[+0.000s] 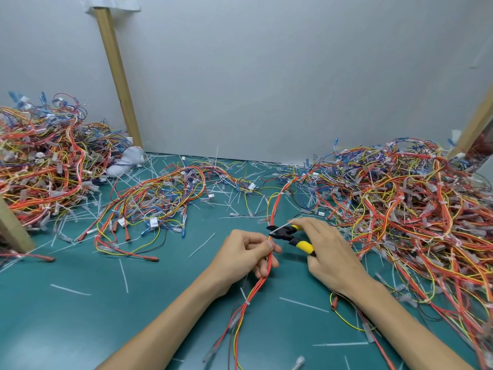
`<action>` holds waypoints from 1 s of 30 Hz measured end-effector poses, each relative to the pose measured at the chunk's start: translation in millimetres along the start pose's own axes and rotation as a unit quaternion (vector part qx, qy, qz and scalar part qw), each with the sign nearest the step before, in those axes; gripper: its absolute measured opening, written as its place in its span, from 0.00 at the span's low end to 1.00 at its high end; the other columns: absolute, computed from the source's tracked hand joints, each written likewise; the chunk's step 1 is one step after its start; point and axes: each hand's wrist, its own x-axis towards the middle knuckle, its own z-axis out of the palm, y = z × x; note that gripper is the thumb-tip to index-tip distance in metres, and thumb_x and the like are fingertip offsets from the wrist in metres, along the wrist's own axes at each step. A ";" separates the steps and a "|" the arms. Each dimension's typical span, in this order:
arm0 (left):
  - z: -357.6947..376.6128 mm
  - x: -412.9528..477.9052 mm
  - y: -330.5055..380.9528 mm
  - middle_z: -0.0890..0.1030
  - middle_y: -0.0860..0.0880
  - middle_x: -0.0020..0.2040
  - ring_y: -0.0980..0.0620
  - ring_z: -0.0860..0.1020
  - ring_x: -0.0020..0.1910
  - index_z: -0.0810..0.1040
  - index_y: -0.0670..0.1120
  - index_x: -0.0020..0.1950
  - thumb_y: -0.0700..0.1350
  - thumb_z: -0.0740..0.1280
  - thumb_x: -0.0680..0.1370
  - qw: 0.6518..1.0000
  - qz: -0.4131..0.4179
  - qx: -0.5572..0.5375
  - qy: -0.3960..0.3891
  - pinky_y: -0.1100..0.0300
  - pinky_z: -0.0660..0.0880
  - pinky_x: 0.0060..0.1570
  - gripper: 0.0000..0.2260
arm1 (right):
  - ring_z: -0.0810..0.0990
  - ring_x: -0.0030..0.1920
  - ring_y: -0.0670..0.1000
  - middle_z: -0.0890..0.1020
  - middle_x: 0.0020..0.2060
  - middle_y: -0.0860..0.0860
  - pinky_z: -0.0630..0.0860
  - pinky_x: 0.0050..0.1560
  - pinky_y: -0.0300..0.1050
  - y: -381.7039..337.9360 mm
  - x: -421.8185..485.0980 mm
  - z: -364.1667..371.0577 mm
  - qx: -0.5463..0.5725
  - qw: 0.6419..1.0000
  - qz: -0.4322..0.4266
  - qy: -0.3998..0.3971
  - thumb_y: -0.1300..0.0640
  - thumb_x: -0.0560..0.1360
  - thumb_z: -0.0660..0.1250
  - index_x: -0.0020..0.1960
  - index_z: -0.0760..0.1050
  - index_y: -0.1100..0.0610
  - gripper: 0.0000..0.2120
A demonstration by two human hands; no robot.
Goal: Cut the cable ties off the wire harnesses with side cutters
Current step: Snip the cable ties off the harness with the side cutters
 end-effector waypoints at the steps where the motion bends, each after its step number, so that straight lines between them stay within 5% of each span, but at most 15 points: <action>1: -0.2 -0.2 0.1 0.82 0.46 0.33 0.56 0.74 0.23 0.81 0.38 0.47 0.39 0.61 0.81 1.000 0.001 0.000 -0.002 0.66 0.71 0.25 0.10 | 0.70 0.62 0.50 0.74 0.61 0.46 0.65 0.63 0.43 0.2 0.0 0.6 -0.009 1.000 -0.001 0.005 0.68 0.64 0.62 0.67 0.69 0.50 0.32; 10: 1.1 0.4 -0.9 0.82 0.44 0.33 0.55 0.74 0.23 0.81 0.37 0.47 0.38 0.61 0.81 1.000 -0.003 0.009 0.006 0.65 0.72 0.26 0.10 | 0.66 0.46 0.53 0.69 0.46 0.49 0.66 0.41 0.45 -5.5 -1.3 1.2 -0.096 0.994 0.023 0.051 0.65 0.62 0.65 0.55 0.70 0.52 0.23; 17: 2.4 1.8 -2.7 0.82 0.44 0.33 0.55 0.74 0.22 0.81 0.38 0.46 0.38 0.61 0.81 1.000 0.002 0.019 0.016 0.65 0.72 0.25 0.10 | 0.68 0.40 0.54 0.70 0.40 0.51 0.61 0.36 0.44 -4.8 -0.8 0.4 -0.152 0.985 0.014 0.078 0.62 0.60 0.67 0.45 0.68 0.55 0.16; 23: 2.8 0.5 -2.5 0.82 0.45 0.32 0.55 0.74 0.22 0.81 0.38 0.45 0.39 0.62 0.81 1.000 0.004 0.020 0.009 0.65 0.72 0.25 0.10 | 0.68 0.29 0.54 0.68 0.29 0.46 0.59 0.30 0.42 -9.1 -2.8 -2.1 -0.157 0.982 0.007 0.104 0.49 0.63 0.68 0.39 0.67 0.53 0.12; 30: 4.1 -1.5 -0.1 0.82 0.46 0.31 0.55 0.73 0.22 0.81 0.40 0.44 0.40 0.62 0.82 0.999 0.012 0.030 -0.001 0.65 0.72 0.26 0.10 | 0.77 0.37 0.56 0.75 0.33 0.47 0.58 0.31 0.45 -4.4 -0.8 0.4 -0.166 0.984 0.050 0.049 0.44 0.70 0.66 0.40 0.64 0.50 0.13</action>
